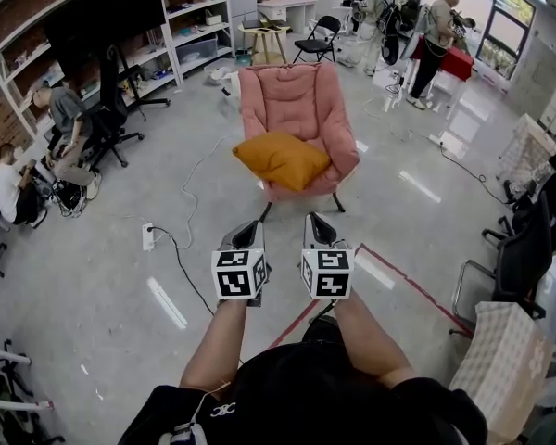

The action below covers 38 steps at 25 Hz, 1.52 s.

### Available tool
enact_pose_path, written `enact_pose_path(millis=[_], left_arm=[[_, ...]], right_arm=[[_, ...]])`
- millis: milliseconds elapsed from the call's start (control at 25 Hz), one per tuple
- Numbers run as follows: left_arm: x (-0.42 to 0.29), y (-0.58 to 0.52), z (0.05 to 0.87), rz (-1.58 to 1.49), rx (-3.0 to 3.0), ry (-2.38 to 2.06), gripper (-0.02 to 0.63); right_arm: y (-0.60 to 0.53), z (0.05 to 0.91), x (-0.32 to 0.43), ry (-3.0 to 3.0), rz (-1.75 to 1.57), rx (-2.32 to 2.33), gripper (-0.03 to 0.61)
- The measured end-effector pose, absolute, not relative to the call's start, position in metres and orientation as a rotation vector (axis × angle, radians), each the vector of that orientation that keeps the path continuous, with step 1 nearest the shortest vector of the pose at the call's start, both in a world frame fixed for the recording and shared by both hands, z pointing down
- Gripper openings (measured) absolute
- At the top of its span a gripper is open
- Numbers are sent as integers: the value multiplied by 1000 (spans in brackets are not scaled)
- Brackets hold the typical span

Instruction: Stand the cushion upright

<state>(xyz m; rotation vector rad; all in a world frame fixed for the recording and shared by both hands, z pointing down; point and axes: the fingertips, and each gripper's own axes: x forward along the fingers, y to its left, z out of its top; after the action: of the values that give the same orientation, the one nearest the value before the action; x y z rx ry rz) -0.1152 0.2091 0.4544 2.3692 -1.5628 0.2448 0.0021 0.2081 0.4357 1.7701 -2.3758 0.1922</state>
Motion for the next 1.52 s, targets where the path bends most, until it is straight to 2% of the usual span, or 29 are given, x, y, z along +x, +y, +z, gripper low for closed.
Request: enact_pose_path(millis=[440, 1160, 1520], left_arm=[[-132, 170, 464, 255, 2364, -1587, -3], [-107, -45, 476, 223, 2334, -1629, -3], [-103, -75, 496, 260, 2272, -1578, -3]], right_arm=[[157, 440, -6, -2379, 165, 1778, -3], [-68, 451, 24, -2424, 147, 1749, -3], [-104, 472, 31, -2392, 261, 1729, -3]])
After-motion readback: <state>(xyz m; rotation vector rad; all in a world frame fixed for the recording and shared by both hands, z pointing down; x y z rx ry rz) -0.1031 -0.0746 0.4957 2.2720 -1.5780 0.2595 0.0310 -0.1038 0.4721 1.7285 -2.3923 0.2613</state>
